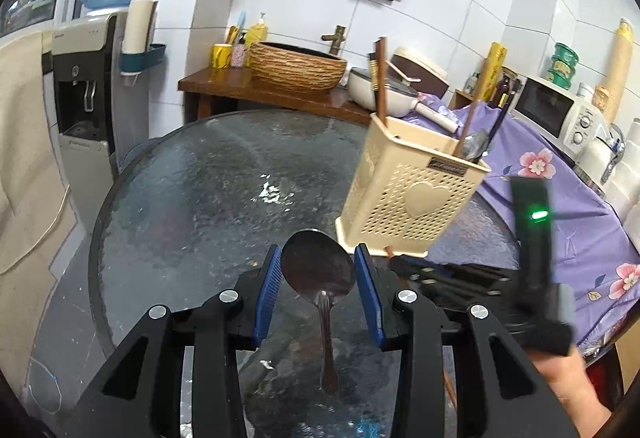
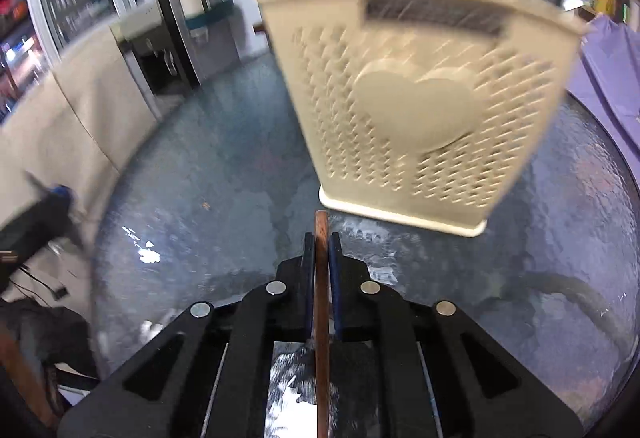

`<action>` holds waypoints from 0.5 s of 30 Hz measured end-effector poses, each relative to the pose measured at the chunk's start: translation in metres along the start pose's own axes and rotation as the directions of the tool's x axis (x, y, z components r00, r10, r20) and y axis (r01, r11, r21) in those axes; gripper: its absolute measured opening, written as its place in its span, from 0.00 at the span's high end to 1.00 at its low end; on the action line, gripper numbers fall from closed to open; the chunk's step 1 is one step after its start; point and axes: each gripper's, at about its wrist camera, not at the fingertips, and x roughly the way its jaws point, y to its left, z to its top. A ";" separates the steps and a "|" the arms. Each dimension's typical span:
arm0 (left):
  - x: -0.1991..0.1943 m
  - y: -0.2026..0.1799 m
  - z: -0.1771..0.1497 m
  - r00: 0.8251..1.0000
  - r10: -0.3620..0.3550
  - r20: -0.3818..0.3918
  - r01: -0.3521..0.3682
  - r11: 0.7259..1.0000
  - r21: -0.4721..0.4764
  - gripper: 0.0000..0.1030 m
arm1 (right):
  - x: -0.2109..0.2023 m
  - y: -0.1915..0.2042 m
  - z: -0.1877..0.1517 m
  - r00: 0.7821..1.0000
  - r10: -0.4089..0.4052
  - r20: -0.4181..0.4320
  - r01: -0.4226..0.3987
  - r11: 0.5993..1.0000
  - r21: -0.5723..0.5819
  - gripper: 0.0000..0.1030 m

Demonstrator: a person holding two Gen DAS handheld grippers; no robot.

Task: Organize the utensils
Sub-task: 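Lift the steel spoon and chopstick and lower them into the basket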

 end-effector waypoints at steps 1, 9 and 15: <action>-0.001 -0.003 0.001 1.000 -0.009 0.003 0.009 1.000 0.006 0.65 | -0.011 -0.003 0.001 1.000 0.007 0.021 -0.007 1.000 0.003 0.93; 0.000 -0.030 0.008 0.998 -0.060 0.005 0.060 0.996 0.065 0.65 | -0.103 -0.038 0.002 0.986 0.037 0.165 -0.043 0.999 0.033 0.93; 0.001 -0.049 0.015 0.995 -0.099 0.001 0.099 0.990 0.097 0.65 | -0.149 -0.059 0.007 0.969 0.059 0.241 -0.075 0.996 0.057 0.93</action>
